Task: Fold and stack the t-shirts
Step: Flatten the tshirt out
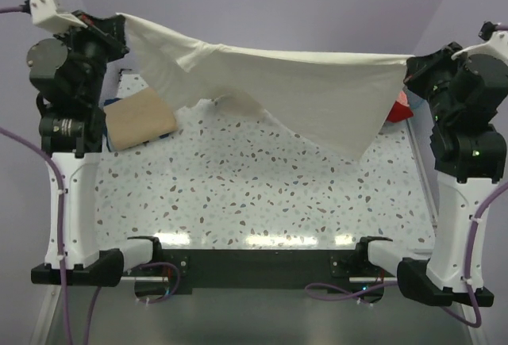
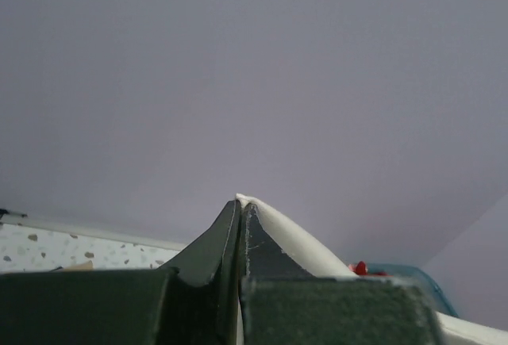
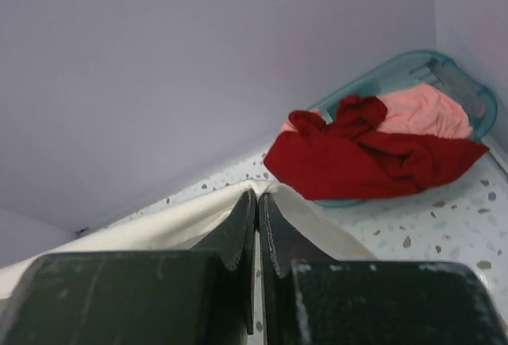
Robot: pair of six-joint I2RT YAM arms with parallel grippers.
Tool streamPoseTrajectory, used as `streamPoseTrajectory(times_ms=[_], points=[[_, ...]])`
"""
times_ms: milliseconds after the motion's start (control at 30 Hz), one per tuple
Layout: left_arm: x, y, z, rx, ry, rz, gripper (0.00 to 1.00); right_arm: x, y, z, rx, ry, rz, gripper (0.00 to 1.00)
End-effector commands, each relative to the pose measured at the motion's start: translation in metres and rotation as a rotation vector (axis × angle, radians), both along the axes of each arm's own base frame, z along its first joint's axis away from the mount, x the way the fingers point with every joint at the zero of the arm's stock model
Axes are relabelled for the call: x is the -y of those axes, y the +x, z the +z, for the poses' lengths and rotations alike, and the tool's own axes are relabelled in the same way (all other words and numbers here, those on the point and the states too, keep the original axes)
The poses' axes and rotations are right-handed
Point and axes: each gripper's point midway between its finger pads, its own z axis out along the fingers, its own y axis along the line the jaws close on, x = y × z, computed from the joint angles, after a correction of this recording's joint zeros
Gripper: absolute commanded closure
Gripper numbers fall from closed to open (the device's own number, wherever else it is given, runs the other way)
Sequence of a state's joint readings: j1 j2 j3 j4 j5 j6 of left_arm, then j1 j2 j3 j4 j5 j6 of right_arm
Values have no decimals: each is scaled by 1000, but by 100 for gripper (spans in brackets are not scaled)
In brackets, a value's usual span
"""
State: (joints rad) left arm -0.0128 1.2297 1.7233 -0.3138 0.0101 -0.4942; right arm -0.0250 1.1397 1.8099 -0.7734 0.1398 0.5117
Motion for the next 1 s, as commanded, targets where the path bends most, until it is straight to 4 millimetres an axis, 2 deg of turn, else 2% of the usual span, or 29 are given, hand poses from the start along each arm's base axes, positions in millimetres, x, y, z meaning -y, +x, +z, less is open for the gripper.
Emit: streamPoseTrajectory(times_ms=[0, 33, 67, 100, 133, 167, 233, 300, 333, 367, 433, 467, 533, 567, 600, 633, 667, 700, 733, 833, 933, 967], points=[[-25, -48, 70, 172, 14, 126, 100, 7, -13, 63, 179, -52, -32, 100], [-23, -53, 79, 196, 13, 114, 100, 6, -20, 84, 233, -42, -28, 100], [-21, -59, 89, 222, 10, 104, 100, 5, -22, 93, 255, -30, -29, 100], [-19, -66, 103, 259, 4, 92, 100, 5, -14, 96, 257, -18, -26, 100], [-15, -71, 113, 293, 1, 68, 100, 2, -19, 112, 300, -1, -16, 100], [-13, -71, 117, 309, 2, 58, 100, 0, -15, 115, 309, 11, -7, 100], [-7, -65, 122, 334, -5, 27, 100, -5, -2, 116, 322, 41, 22, 100], [-2, -38, 105, 288, -24, -7, 100, -7, 13, 111, 325, 58, 34, 100], [4, -28, 100, 274, -26, -41, 100, -9, 32, 92, 277, 71, 40, 100], [9, -4, 86, 232, -44, -68, 100, -8, 44, 83, 264, 76, 38, 100], [21, 16, 76, 209, -47, -135, 100, -9, 63, 69, 232, 81, 43, 100], [23, 39, 60, 168, -53, -149, 100, -10, 83, 53, 191, 83, 47, 100], [28, 54, 55, 151, -57, -179, 100, -10, 101, 42, 170, 81, 52, 100], [29, 74, 41, 118, -58, -182, 100, -11, 120, 27, 133, 84, 61, 100], [30, 76, 49, 136, -53, -188, 100, -12, 127, 24, 127, 81, 67, 100], [31, 81, 48, 131, -50, -194, 100, -13, 134, 25, 128, 80, 72, 100], [31, 95, 40, 110, -51, -193, 100, -13, 148, 13, 101, 81, 77, 100], [31, 95, 50, 132, -50, -195, 100, -14, 155, 9, 88, 85, 84, 100], [31, 97, 51, 132, -53, -195, 100, -16, 156, 19, 111, 87, 89, 100], [31, 95, 64, 177, -65, -193, 100, -16, 161, 30, 143, 93, 92, 100], [26, 82, 79, 218, -76, -167, 100, -15, 154, 48, 188, 95, 86, 100], [24, 72, 87, 233, -85, -157, 100, -15, 150, 52, 196, 93, 87, 100]])
